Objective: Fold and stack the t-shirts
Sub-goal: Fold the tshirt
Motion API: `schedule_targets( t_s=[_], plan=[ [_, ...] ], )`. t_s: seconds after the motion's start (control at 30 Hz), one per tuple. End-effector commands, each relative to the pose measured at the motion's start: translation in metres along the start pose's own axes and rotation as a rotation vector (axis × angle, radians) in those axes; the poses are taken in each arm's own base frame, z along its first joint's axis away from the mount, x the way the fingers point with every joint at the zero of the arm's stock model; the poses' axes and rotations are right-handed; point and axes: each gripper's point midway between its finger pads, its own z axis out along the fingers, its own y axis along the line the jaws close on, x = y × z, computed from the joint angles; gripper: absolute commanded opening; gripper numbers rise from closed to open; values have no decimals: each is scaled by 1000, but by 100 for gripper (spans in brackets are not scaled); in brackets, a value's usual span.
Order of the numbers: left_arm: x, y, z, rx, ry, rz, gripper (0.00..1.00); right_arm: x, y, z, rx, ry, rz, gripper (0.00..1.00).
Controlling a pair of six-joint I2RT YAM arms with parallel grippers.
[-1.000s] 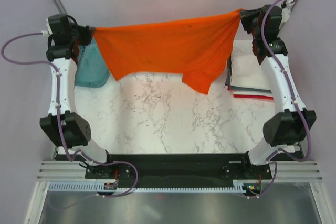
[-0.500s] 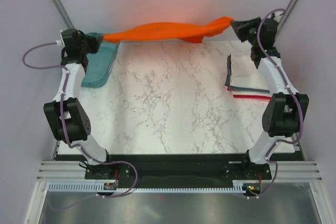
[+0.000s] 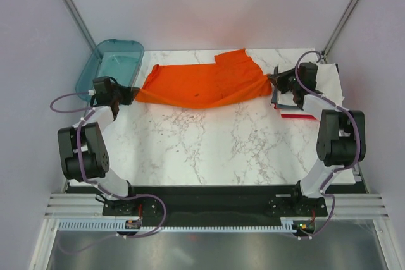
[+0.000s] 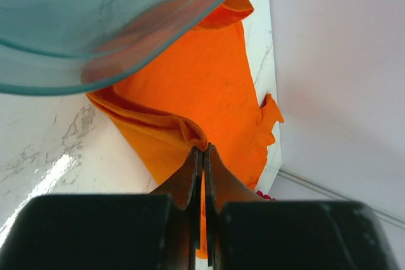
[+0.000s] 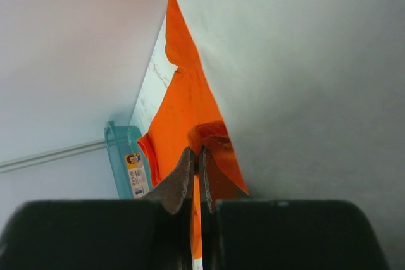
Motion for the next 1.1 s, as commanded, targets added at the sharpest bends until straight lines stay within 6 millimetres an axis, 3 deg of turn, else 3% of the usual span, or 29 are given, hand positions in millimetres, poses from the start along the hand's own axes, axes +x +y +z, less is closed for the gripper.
schedule_targets(
  t_s=[0.0, 0.1, 0.13, 0.27, 0.3, 0.37, 0.47, 0.7, 0.73, 0.8, 0.87, 0.9, 1.07],
  plan=[
    [-9, -32, -23, 136, -54, 103, 2, -7, 23, -18, -88, -45, -66, 0],
    [-8, -24, -34, 115, -81, 117, 2, 2, 14, -24, -59, -38, -76, 0],
    [-6, -13, -36, 77, -80, 115, 2, 4, 11, -28, -55, -36, -78, 0],
    [-1, -6, -56, 63, -95, 126, 2, 17, 0, -40, -36, -27, -82, 0],
    [3, 6, -57, 42, -93, 121, 2, 17, 5, -48, -51, -34, -93, 0],
    [6, 12, -67, 37, -103, 125, 2, 24, -7, -55, -29, -29, -93, 0],
    [11, 40, -73, -31, -119, 118, 2, 30, -17, -70, -8, -32, -107, 0],
    [27, 93, -88, -140, -123, 131, 2, 54, -54, -104, 90, -13, -134, 0],
    [27, 96, -91, -141, -131, 132, 2, 58, -66, -108, 120, -9, -130, 0],
    [33, 112, -94, -169, -127, 135, 2, 62, -70, -118, 119, -20, -144, 0],
    [35, 118, -98, -172, -137, 143, 2, 72, -86, -125, 149, -6, -151, 0],
    [38, 132, -100, -211, -132, 147, 2, 75, -96, -132, 177, -14, -156, 0],
    [38, 151, -114, -282, -153, 164, 2, 82, -133, -159, 289, -54, -165, 0]
  ],
)
